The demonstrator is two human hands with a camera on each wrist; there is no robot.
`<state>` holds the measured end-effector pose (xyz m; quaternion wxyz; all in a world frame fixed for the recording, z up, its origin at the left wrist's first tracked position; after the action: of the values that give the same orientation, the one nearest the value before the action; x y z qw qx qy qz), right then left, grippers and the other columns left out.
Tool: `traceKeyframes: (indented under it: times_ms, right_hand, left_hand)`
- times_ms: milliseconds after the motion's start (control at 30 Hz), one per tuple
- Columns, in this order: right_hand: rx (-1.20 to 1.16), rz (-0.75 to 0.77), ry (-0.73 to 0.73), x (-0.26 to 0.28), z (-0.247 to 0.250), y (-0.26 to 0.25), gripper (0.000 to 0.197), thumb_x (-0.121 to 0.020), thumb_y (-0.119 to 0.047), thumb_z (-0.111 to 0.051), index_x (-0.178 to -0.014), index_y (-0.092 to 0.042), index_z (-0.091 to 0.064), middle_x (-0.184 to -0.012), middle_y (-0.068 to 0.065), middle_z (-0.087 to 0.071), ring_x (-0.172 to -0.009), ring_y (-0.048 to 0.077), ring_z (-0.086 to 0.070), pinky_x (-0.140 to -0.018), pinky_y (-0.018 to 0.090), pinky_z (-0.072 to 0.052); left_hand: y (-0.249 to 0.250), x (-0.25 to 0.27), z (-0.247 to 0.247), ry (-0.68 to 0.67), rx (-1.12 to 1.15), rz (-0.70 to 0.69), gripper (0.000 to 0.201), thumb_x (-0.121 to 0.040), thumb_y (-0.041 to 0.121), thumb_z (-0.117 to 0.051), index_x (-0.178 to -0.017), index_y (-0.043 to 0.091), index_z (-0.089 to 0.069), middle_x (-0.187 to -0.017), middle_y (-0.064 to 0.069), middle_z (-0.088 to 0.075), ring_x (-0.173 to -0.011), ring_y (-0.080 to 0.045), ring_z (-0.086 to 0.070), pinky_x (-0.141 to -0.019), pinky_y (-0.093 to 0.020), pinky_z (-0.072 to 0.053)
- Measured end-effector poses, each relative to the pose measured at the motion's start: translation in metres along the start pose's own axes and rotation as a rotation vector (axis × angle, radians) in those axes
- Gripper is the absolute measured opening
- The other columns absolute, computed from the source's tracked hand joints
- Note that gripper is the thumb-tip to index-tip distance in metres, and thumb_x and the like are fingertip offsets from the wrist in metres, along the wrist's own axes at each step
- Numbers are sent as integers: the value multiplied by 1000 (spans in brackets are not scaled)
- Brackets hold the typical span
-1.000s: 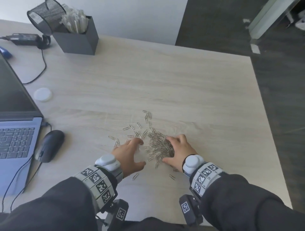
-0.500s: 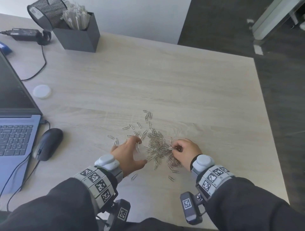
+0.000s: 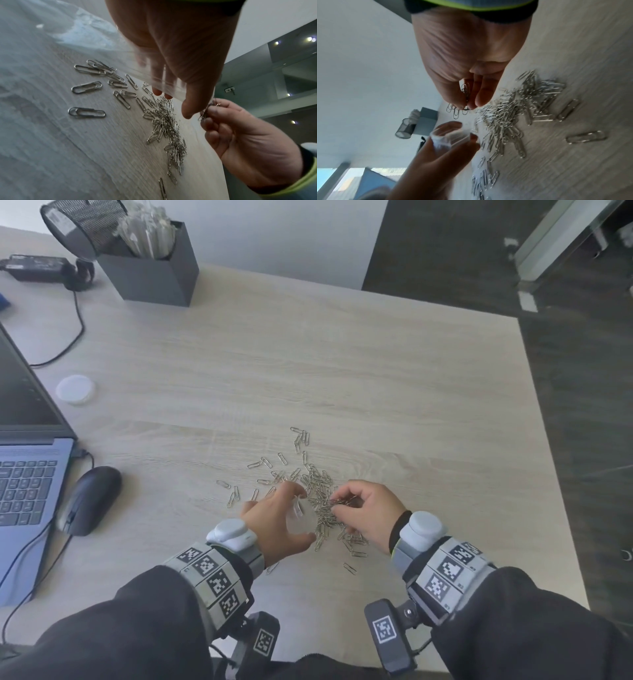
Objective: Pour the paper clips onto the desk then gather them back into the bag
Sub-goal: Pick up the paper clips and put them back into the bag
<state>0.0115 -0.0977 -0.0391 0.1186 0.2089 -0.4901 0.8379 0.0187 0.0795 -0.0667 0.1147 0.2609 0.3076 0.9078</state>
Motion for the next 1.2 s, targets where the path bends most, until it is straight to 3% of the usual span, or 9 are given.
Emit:
traceKeyframes:
  times_ms: [233,367,433,567,767,900,1000,1067,1200]
  right_hand:
    - [271,209,-91,1,-30,-34,18,-78,-17,-66,-78,-35,-66,-84,-12,-60,-77,5,-58,-74,19,-46]
    - [284,251,-94,6,-41,-43,14,-77,-14,-66,-81,-27,-70,-85,-11,-62,-78,5,-56,-70,10,-40]
    - [266,242,-124,7,-47,-46,10,-76,-18,-70,-79,-28,-70,-83,-10,-64,-74,4,-56,-68,12,-42]
    - [191,200,-209,7,-53,-48,10,-76,-20,-71,-77,-30,-69,-77,-15,-66,-68,0,-59,-68,16,-48]
    - [132,176,-221,12,-47,-49,17,-83,-16,-65,-91,-30,-73,-77,-20,-67,-65,-5,-59,-70,13,-48]
    - [80,171,-204,14,-36,-44,21,-84,-14,-64,-94,-30,-74,-90,-12,-73,-66,-5,-59,-70,12,-46]
    - [77,144,-81,6,-12,-31,18,-84,-22,-68,-98,-32,-72,-88,-14,-68,-64,-7,-56,-68,12,-43]
    - [276,121,4,-3,8,-12,30,-81,-39,-70,-110,-38,-64,-106,-18,-58,-79,-4,-55,-79,21,-46]
    - [554,-97,-49,-7,36,46,88,-64,-62,-76,-139,-41,-35,-139,-4,-31,-123,16,-45,-104,34,-41]
  left_hand:
    - [6,6,1,4,-31,6,62,-73,48,-73,-122,32,-39,-103,16,-60,-81,-12,-51,-94,-31,-31]
    - [8,9,0,-23,-5,36,49,-75,38,-72,-114,31,-43,-88,14,-61,-85,-20,-60,-85,-31,-35]
    - [8,8,0,-35,-9,62,38,-76,30,-66,-106,29,-42,-77,13,-56,-90,-24,-63,-78,-30,-34]
    - [6,3,-2,-68,-15,77,28,-77,23,-63,-97,27,-44,-81,11,-58,-92,-26,-65,-74,-30,-36]
    - [-2,0,-2,-83,52,72,24,-70,43,-58,-86,35,-43,-82,9,-62,-85,-22,-64,-74,-32,-49]
    - [-4,4,0,-26,111,61,45,-64,49,-59,-105,33,-54,-83,14,-64,-87,-15,-66,-81,-29,-47]
    - [-7,7,3,-30,131,46,49,-63,48,-62,-110,37,-51,-83,22,-61,-83,-7,-65,-86,-32,-49]
    - [-12,9,5,-51,131,53,49,-64,48,-63,-108,42,-44,-86,22,-63,-84,-3,-64,-89,-36,-50]
    - [-23,14,9,-46,109,91,49,-66,46,-64,-109,43,-41,-88,23,-63,-82,-3,-65,-91,-38,-51]
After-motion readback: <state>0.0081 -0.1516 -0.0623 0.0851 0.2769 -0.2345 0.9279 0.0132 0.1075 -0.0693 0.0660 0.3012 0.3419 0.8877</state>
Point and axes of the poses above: each hand's wrist, its own x-axis away from the middle knuckle, its own z-axis out of the back of the hand, y = z × x, the point moved 7 cm from there along -x, towards the middle knuckle
